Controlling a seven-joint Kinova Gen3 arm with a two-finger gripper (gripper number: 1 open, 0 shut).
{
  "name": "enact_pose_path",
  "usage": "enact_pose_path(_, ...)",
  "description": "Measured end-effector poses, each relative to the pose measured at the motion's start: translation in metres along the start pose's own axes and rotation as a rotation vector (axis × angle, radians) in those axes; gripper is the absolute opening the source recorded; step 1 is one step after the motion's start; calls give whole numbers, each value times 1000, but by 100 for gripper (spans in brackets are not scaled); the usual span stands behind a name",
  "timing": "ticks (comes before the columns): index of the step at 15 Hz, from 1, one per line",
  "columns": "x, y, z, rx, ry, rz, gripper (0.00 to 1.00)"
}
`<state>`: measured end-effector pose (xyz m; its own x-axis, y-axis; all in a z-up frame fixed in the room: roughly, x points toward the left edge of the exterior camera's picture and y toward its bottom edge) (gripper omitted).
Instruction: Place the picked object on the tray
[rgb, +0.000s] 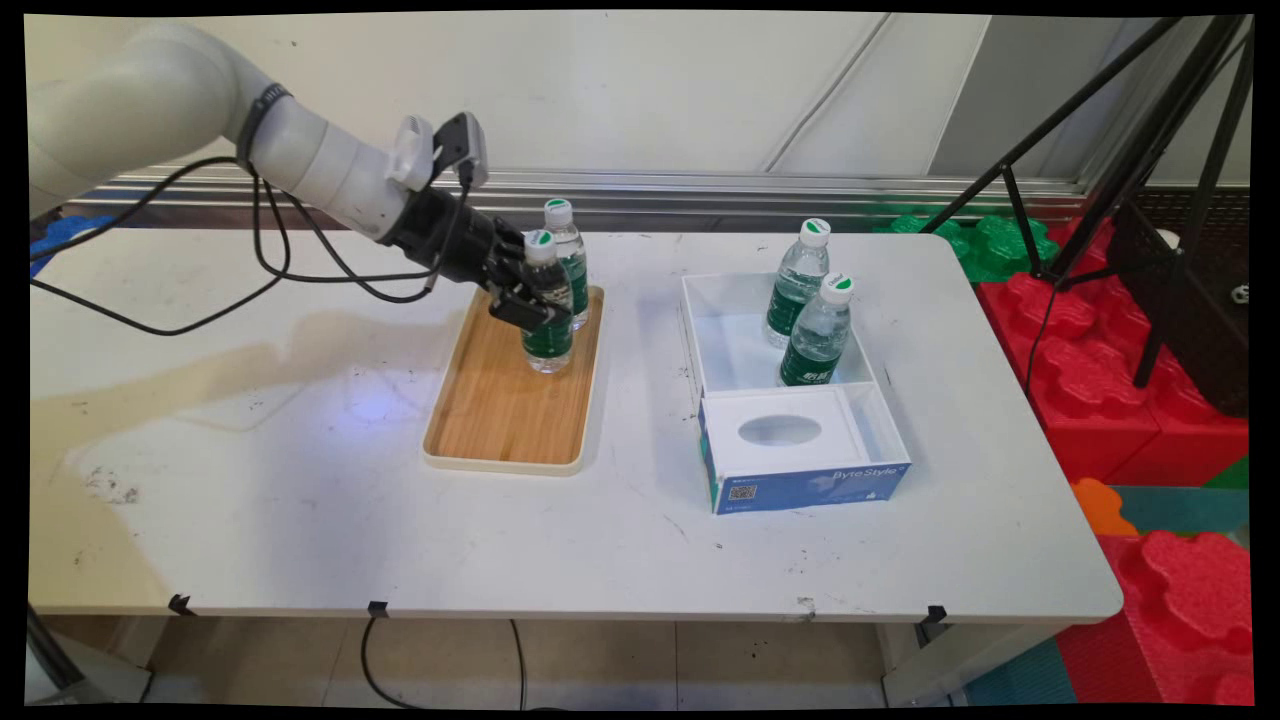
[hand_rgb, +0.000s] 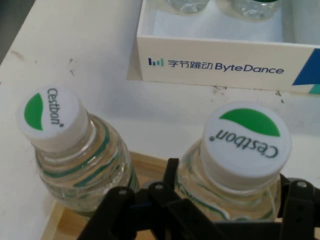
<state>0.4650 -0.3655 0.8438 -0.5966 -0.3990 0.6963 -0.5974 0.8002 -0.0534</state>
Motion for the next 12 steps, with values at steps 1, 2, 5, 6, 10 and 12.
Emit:
enact_pose_path(1,-1,-1,4,-1,2,-4,0)
enact_pose_path(2,-2,-2,7,-1,3,-7,0)
enact_pose_path(5,-4,-4,17,-2,7,-19,0)
enact_pose_path(6,-5,-4,19,-2,7,-22,0)
enact_pose_path(10,-9,-4,26,-6,12,-33,100)
enact_pose_path(12,-11,-4,28,-9,13,-35,100)
